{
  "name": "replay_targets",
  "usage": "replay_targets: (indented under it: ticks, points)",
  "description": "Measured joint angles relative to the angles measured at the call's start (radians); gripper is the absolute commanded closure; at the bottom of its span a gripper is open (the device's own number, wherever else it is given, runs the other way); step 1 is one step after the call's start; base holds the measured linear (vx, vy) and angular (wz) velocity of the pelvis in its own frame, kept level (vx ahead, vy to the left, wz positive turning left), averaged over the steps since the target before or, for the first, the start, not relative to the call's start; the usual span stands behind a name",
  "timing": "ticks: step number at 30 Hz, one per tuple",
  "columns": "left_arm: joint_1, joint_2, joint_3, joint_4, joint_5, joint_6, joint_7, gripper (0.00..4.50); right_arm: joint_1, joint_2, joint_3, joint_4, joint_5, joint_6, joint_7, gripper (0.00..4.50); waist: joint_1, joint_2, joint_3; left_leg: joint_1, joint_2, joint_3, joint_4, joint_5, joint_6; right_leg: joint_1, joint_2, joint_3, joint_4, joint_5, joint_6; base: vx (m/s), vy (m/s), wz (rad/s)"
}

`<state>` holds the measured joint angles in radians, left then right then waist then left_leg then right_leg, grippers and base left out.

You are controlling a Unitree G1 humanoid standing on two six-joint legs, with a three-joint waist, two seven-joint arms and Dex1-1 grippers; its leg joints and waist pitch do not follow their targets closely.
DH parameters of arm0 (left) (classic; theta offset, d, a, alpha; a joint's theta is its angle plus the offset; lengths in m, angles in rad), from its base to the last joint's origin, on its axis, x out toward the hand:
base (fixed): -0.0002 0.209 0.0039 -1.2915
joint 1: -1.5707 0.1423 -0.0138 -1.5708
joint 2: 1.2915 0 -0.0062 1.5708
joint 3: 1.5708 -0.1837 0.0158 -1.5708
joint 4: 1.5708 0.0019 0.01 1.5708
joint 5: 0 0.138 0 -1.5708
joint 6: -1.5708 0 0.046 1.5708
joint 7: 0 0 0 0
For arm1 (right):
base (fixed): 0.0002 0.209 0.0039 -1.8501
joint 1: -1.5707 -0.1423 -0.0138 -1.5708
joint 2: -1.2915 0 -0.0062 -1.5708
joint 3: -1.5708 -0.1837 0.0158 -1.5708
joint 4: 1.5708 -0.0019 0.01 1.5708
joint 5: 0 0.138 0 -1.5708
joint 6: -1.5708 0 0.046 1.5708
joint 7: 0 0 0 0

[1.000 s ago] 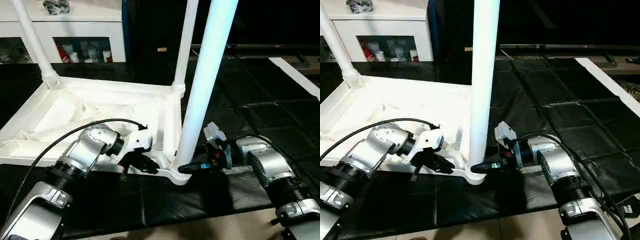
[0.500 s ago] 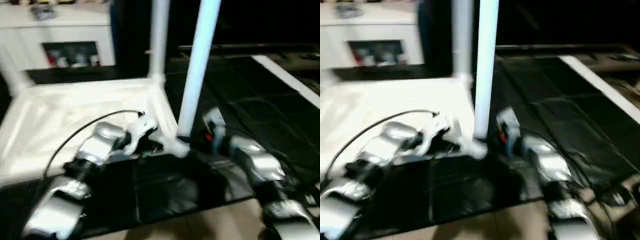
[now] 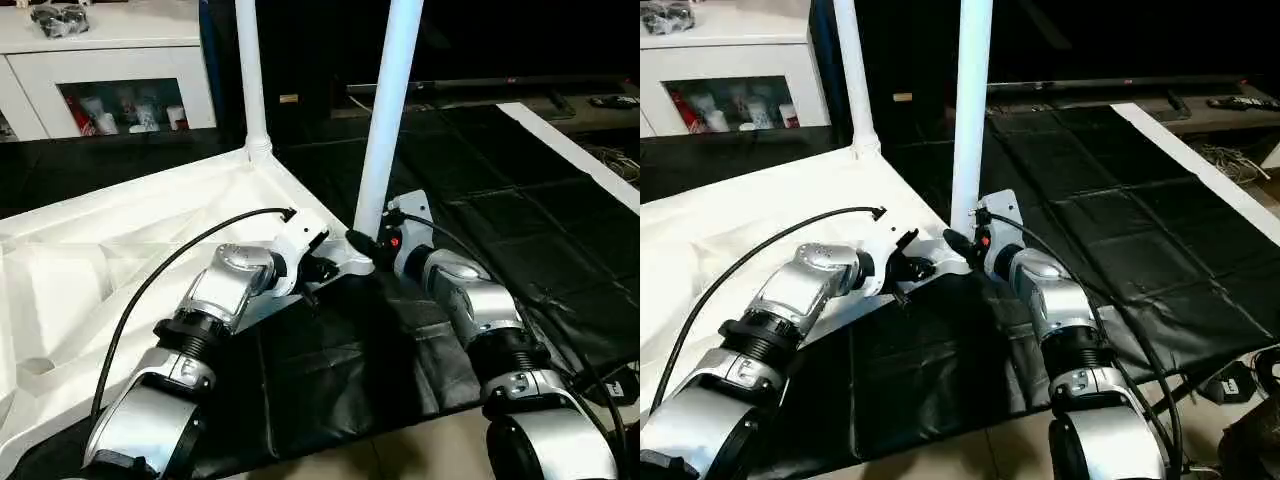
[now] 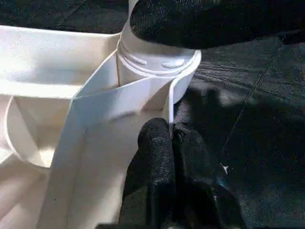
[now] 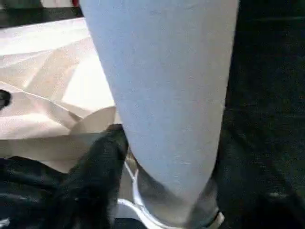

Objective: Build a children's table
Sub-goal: Rotate leg to tighten

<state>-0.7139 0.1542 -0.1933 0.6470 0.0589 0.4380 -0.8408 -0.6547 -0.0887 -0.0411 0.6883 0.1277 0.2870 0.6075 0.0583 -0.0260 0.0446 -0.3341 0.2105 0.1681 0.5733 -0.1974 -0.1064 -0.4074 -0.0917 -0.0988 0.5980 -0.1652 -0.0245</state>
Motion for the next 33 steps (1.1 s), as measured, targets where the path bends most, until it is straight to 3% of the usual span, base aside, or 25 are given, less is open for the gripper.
replay_targets:
  ticks: [8,15,16,19,26,33]
  points:
    - [0.020,0.072,-0.053,-0.032,-0.009,-0.053,-0.156,4.50,0.068,-0.106,0.053,-0.066,0.033,-0.007,0.274,0.76,0.012,0.000,0.000,-0.001,0.001,0.000,0.000,0.000,0.000,0.000,0.000,0.000,-0.001,0.000,0.000,0.000,0.000,0.00]
    - [0.037,0.179,-0.130,-0.061,-0.015,-0.182,-0.390,4.50,0.102,-0.243,0.126,-0.126,0.060,-0.008,0.558,0.40,0.044,0.002,0.002,-0.001,0.004,0.001,0.000,0.000,0.000,0.000,0.000,-0.001,-0.001,0.000,-0.001,0.000,0.000,0.00]
    - [0.037,0.187,-0.135,-0.062,-0.015,-0.189,-0.406,4.50,0.102,-0.249,0.128,-0.127,0.059,-0.015,0.569,0.16,0.047,0.002,0.002,-0.001,0.004,0.001,0.000,0.000,0.000,0.000,0.000,-0.001,-0.001,0.001,-0.001,0.000,0.000,0.00]
    - [0.037,0.213,-0.160,-0.072,-0.016,-0.224,-0.472,4.50,0.102,-0.286,0.149,-0.128,0.054,-0.041,0.627,0.16,0.056,0.002,0.002,-0.001,0.004,0.001,0.000,0.000,0.000,0.000,0.000,-0.001,-0.001,0.001,-0.001,0.000,0.000,0.00]
    - [0.037,0.270,-0.202,-0.094,-0.022,-0.270,-0.597,4.50,0.104,-0.339,0.204,-0.174,0.071,-0.052,0.802,0.16,0.059,0.002,0.002,-0.001,0.005,0.002,0.000,0.000,0.000,0.000,0.000,-0.001,-0.001,0.001,-0.001,0.000,0.000,0.00]
    - [0.037,0.284,-0.219,-0.100,-0.017,-0.304,-0.629,4.50,0.104,-0.321,0.228,-0.174,0.074,-0.062,0.834,0.96,0.067,0.002,0.002,-0.001,0.005,0.002,0.003,0.000,-0.001,0.000,0.000,-0.001,0.001,0.001,-0.001,0.000,0.000,0.00]
